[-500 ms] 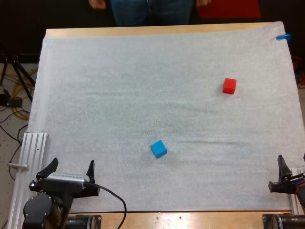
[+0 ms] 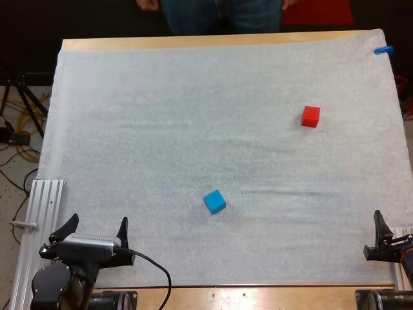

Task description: Stack red cube on blue cube

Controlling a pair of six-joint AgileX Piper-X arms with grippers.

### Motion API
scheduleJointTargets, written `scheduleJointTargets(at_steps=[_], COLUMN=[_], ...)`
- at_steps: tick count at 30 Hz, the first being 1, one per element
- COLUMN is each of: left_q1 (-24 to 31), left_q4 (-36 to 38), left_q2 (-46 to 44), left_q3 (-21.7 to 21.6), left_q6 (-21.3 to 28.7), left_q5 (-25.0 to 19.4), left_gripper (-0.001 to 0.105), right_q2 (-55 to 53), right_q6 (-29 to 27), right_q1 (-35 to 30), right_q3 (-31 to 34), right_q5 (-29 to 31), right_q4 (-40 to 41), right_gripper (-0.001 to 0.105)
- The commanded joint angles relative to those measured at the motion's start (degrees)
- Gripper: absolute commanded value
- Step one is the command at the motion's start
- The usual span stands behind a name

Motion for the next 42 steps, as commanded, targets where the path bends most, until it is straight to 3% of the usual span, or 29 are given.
scheduleJointTargets(at_steps=[1, 5, 10, 21, 30, 34, 42], left_q1=[0.0, -0.5, -5.1, -16.4, -24.4, -26.0, -26.0], left_q4=[-0.2, -0.2, 0.8, 3.7, 8.7, 9.7, 9.7], left_q2=[-7.7, -7.4, -4.0, 12.4, 19.8, 20.6, 20.6], left_q3=[-0.1, -0.1, -2.8, -17.3, -26.4, -28.2, -28.2], left_q6=[-0.1, 3.6, 4.7, 6.4, 6.4, 6.4, 6.4], left_q5=[-0.4, 3.7, 3.8, 4.0, 7.9, 10.6, 10.7], left_gripper=[0.087, 0.087, 0.087, 0.087, 0.087, 0.087, 0.087], right_q2=[-2.3, -2.3, -0.5, 18.8, 32.5, 35.5, 40.0], right_q6=[-0.3, 1.0, 0.6, -1.2, -3.1, -4.0, -2.8], right_q1=[0.1, 0.2, 3.3, 11.0, 17.2, 21.3, 29.8], right_q3=[-0.2, -0.2, -2.2, -15.1, -26.8, -29.6, -31.0], right_q5=[-0.3, -0.3, -0.3, -0.1, -3.3, -3.3, -2.6], right_q4=[-0.5, -0.7, -0.7, 2.7, 6.8, 7.3, 7.1], right_gripper=[0.067, 0.067, 0.067, 0.067, 0.067, 0.067, 0.067])
